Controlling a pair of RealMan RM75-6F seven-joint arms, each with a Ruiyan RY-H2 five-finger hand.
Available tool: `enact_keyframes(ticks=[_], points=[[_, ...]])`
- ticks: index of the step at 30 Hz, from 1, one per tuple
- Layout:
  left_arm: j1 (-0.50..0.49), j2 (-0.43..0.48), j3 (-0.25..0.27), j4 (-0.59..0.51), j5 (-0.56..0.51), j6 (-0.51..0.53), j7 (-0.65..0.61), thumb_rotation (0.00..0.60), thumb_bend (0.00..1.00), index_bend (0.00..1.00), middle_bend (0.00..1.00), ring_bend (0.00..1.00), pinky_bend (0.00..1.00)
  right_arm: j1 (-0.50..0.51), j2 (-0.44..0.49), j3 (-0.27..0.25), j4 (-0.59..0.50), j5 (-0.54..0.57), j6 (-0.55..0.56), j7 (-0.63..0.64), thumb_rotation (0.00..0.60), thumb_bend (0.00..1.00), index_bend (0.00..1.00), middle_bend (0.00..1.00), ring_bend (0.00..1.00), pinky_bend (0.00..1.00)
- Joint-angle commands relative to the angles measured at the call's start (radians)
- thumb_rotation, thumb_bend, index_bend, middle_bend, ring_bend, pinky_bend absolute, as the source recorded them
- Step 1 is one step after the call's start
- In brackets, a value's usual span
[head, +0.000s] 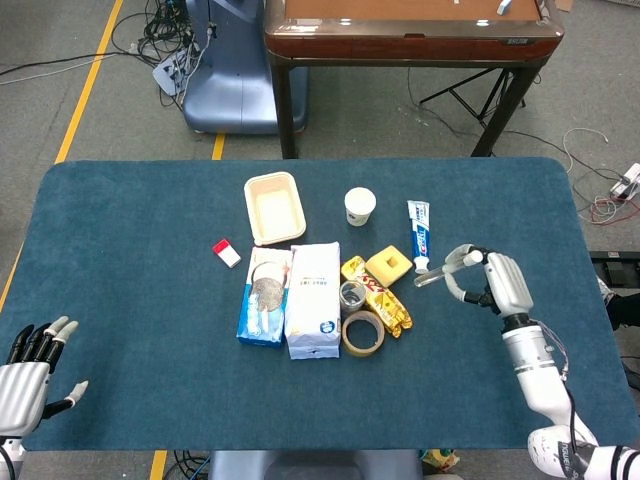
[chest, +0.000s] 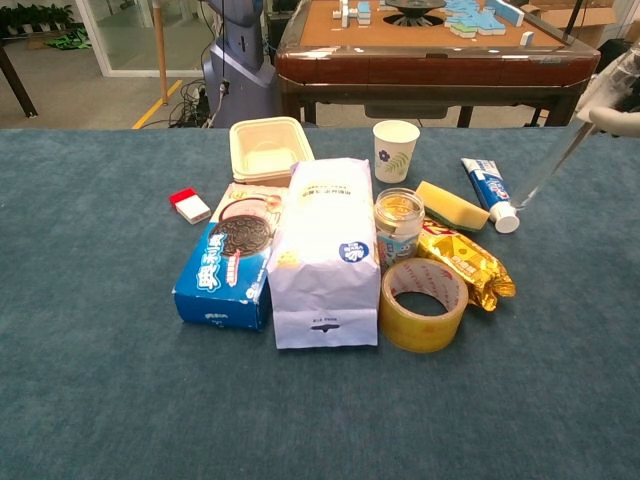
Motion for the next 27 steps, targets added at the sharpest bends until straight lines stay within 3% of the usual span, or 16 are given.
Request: enact_keyframes(ticks=[1,12,27], points=[[-0.001,0.001,0.000,-0.001,0.002,0.000,0.002,0.600,0.25,0.11,0.07,0.08,0.00,0.000,0.019,0.017,-0.058,-0.034,-0.071,0.203,0.600,0.55,0.68,0.52,0.42,0.35],[0.001,0.003,0.002,-0.003,0.000,0.001,0.002,0.600,0.25,0.11,0.07,0.08,0.00,0.071,-0.042,0.040,-0.087,-0.082,-0.066,0.161,0.600,0.55,0.68,0.52,0.42,0.35],[0.021,0.004,0.003,0.025,-0.015,0.018,-0.034,0.600,0.25,0.11,0.07,0.08,0.00,0.167,-0.139,0.062,-0.019,0.022,-0.112,-0.008,0.600,0.55,0.68,0.53,0.42,0.35]])
